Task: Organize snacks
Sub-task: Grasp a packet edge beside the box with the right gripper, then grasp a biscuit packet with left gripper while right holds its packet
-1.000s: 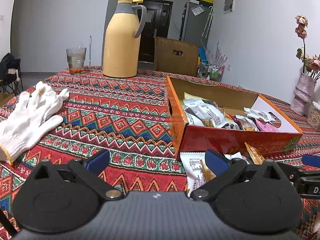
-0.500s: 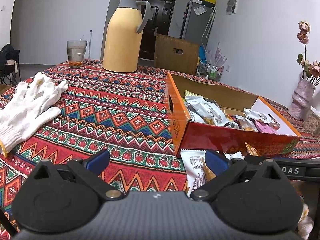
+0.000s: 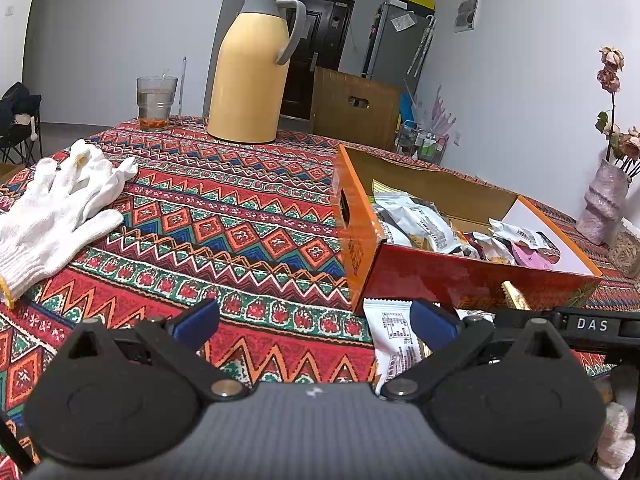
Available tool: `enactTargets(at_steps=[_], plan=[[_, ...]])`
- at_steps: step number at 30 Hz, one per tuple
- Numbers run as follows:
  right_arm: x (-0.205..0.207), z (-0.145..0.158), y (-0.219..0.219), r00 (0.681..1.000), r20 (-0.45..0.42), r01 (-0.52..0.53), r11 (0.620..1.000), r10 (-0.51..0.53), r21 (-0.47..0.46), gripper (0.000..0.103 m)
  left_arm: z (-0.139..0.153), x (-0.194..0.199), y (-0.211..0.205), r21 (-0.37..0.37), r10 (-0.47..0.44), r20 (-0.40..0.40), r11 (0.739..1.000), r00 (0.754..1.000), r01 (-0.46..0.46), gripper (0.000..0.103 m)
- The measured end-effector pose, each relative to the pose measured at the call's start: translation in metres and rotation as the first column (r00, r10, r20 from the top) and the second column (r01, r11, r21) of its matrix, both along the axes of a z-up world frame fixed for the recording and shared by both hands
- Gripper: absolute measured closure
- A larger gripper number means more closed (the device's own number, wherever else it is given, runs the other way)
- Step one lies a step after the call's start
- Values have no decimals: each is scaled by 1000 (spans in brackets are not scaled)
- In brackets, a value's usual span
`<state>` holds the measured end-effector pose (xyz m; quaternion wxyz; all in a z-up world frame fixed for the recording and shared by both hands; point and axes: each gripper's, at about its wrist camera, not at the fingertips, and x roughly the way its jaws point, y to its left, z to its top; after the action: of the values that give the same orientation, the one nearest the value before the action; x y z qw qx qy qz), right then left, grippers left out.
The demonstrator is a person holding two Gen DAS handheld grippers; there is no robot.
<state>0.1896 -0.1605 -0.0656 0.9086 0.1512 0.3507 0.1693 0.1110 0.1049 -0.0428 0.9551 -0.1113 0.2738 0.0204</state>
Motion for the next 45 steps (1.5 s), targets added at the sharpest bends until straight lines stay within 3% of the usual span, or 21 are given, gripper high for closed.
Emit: enactTargets(at_steps=[7, 9, 21, 25, 45], plan=[[-19, 10, -7, 997, 72, 24, 999, -22, -25, 66, -2, 2, 0, -1, 2, -15, 1000, 1000, -3, 0], [-23, 10, -11, 997, 74, 25, 999, -23, -31, 91, -2, 3, 0, -1, 4, -19, 1000, 1000, -4, 0], [-42, 16, -32, 992, 109, 75, 996, -70, -40, 92, -3, 5, 0, 14, 21, -39, 1000, 999, -20, 0], [-56, 20, -44, 986, 134, 103, 994, -96, -46, 92, 1, 3, -5, 49, 24, -31, 999, 999, -22, 0], [-95, 21, -76, 979, 161, 126, 992, -123, -10, 92, 7, -24, -68, 163, -174, -71, 970, 982, 183, 0]])
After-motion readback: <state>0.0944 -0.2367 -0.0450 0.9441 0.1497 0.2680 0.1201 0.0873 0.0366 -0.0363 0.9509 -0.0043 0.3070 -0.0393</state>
